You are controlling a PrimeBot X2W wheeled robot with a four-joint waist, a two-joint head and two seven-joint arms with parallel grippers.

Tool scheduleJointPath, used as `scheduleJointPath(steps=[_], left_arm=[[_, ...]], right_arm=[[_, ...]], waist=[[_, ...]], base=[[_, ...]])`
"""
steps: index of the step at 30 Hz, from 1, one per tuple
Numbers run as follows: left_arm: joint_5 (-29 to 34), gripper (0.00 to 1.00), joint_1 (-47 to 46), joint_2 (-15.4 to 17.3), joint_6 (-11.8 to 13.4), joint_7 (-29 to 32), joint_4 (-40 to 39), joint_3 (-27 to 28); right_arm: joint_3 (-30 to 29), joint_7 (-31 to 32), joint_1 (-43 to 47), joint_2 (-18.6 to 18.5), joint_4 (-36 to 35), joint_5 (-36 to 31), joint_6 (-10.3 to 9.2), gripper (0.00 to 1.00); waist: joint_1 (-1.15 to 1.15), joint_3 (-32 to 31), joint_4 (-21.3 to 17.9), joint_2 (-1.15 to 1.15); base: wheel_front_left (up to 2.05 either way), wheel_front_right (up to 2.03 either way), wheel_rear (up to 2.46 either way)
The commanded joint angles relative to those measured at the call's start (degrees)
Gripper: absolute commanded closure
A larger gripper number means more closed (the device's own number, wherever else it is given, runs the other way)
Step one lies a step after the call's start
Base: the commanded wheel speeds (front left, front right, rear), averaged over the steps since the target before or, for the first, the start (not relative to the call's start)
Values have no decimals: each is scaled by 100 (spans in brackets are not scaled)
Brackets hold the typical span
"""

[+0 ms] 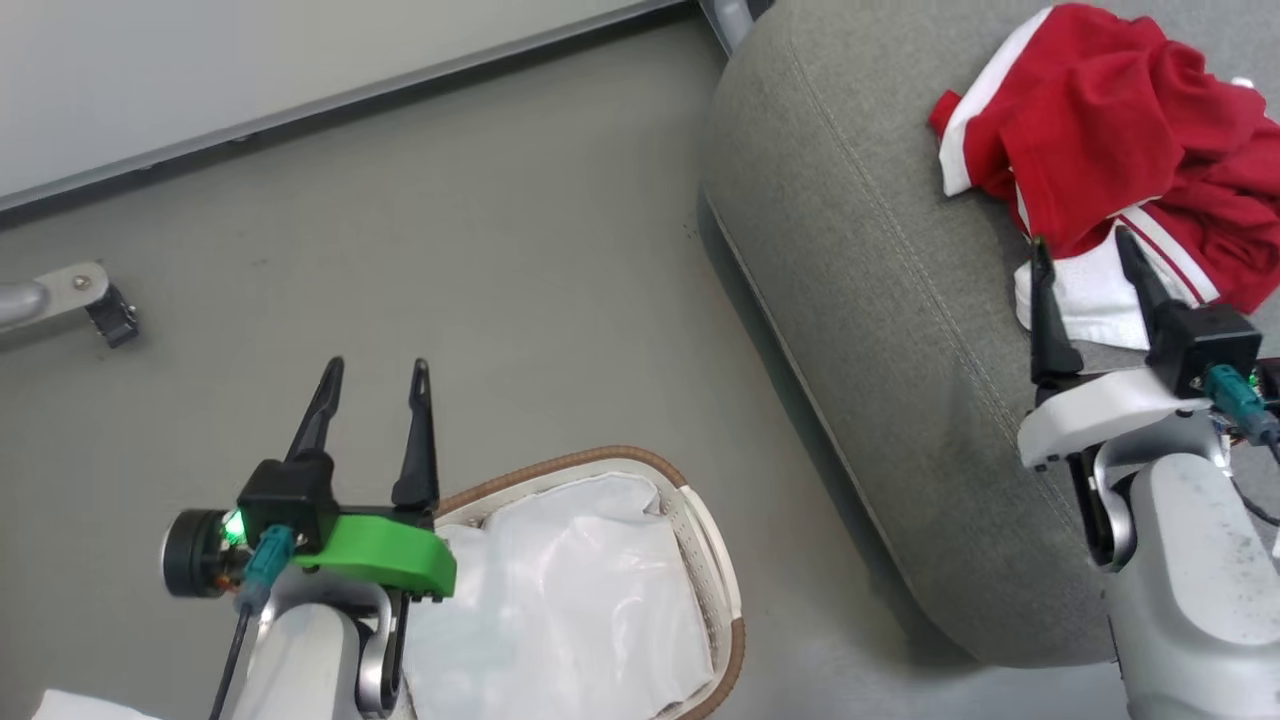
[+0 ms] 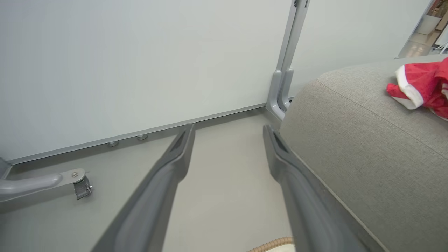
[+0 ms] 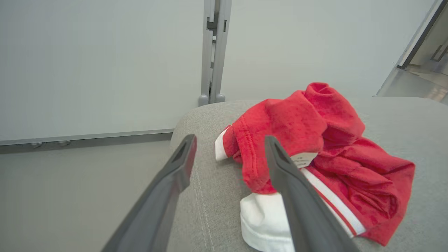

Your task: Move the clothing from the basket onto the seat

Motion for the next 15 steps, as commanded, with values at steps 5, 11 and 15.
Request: scheduleJointPath(steps=[5,11,15], left_arm=[[102,0,357,0,120,-2,23,497],[105,0,600,0,136,-2,52,899],[73,0,807,0,110,-2,57,1028]], right_arm=[[319,0,266,148,-78,156,-8,0],[670,0,561,208,-20,268,-8,0],[802,0,809,214,65,328,-8,0]], waist=[[0,-489,598,16],[0,-699,884,16],[0,-881,1013,16]], base=[[0,0,0],[0,0,0],[0,0,0]])
